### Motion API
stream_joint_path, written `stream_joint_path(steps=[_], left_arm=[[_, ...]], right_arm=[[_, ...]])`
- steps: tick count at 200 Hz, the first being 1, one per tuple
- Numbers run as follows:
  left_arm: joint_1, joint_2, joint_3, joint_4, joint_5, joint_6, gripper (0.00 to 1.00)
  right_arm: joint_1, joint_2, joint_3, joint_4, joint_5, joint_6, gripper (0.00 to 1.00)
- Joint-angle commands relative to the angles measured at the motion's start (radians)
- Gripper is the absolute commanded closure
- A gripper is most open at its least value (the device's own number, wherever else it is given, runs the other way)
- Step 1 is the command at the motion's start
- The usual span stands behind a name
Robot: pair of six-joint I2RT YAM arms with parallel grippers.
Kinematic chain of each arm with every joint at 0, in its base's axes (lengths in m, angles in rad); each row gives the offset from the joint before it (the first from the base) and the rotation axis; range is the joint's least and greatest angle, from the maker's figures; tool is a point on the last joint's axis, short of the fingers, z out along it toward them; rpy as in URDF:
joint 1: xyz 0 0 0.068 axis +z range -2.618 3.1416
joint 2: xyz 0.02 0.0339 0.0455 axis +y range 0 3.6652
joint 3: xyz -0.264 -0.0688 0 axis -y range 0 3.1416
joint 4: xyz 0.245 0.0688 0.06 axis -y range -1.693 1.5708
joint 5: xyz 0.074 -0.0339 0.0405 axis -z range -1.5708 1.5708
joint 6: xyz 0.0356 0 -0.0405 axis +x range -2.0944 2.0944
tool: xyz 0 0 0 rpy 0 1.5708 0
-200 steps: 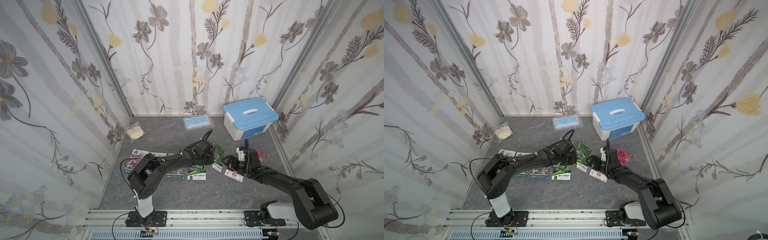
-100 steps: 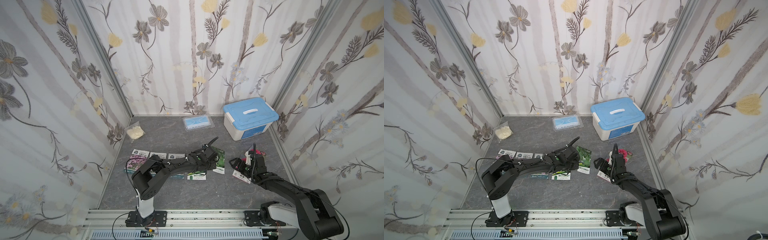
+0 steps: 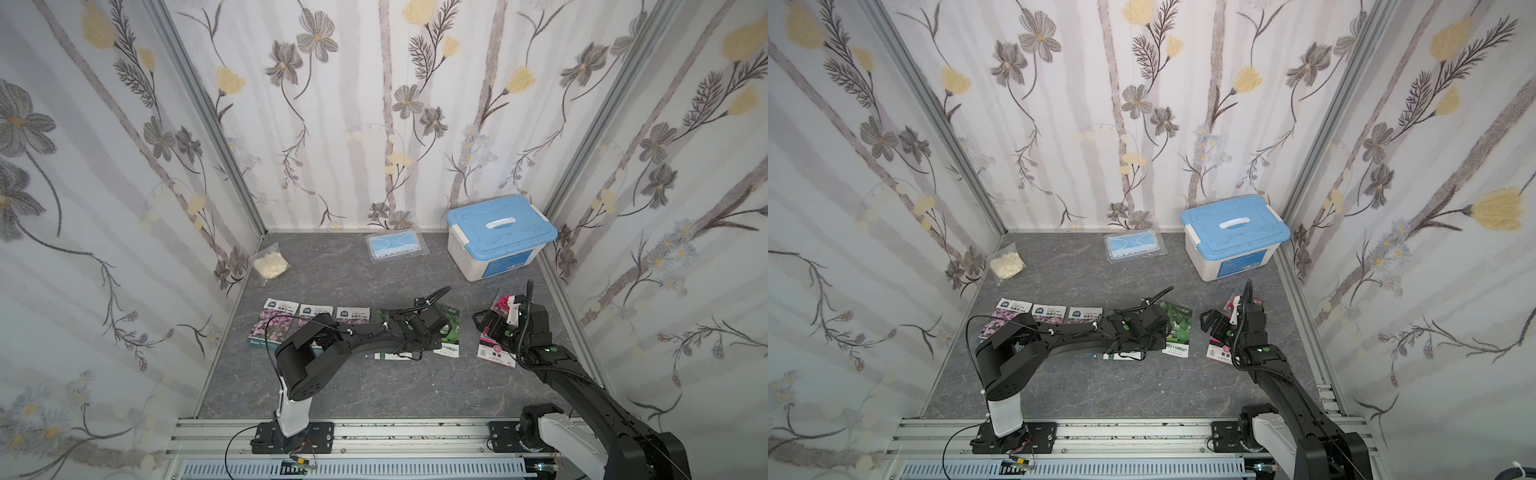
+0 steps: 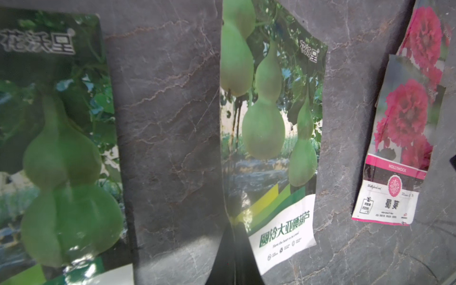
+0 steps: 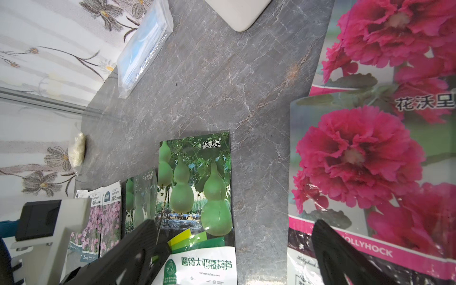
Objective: Arrange the seed packets in a row
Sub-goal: Place the seed packet at the center of the board.
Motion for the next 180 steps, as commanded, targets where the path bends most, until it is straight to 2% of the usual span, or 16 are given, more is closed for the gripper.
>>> stream_joint_path(steps=[1, 44, 180], left_arm=[[-0.019, 0.008, -0.009, -0.015, -0.063, -0.054, 1.0], [-0.059, -0.012, -0.041, -0.007, -0.143, -0.117, 1.0], [-0.094, 0.004, -0.07, 0.04, -0.181, -0.225, 1.0]], right_arm=[[-0.002, -0.001, 0.008, -0.012, -0.031, -0.016, 0.0], [-0.002, -0.003, 0.003, -0.009, -0.064, -0.028, 0.0], [-0.005, -0.044, -0.012, -0.026, -0.096, -0.061, 0.0]])
